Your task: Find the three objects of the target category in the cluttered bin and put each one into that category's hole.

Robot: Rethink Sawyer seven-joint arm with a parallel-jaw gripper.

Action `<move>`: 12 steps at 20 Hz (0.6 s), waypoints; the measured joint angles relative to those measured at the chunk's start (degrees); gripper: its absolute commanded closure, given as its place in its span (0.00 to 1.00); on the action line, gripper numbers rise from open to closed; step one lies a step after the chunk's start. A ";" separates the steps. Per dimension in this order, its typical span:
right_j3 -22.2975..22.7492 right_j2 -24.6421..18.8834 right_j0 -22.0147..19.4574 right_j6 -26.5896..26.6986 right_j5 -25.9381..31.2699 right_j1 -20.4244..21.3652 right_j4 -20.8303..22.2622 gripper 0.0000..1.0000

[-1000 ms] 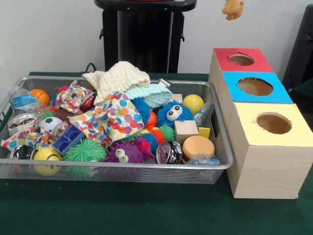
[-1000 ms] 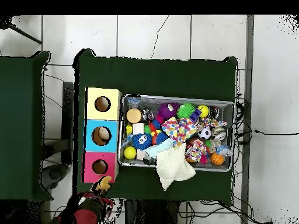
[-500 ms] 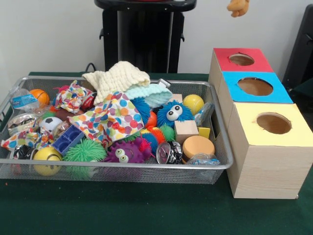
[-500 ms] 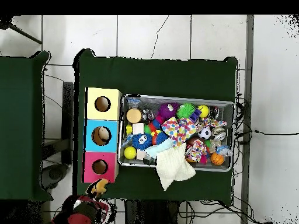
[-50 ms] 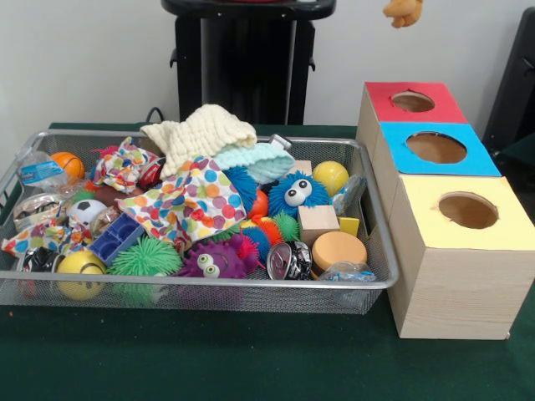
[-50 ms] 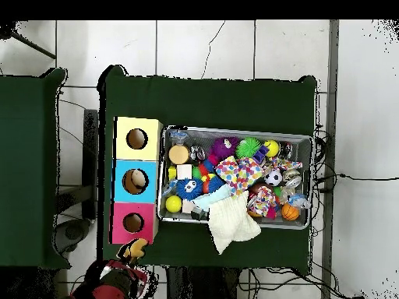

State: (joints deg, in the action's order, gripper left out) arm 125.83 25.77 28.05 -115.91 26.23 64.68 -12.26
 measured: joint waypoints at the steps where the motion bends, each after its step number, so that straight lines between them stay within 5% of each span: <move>1: 0.00 0.00 -0.09 0.00 0.00 0.00 0.00 1.00; 12: -0.74 -0.03 -6.28 0.00 0.00 -1.99 -0.38 1.00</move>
State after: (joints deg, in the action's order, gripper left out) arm 125.09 25.75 21.77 -115.91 26.23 62.69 -12.64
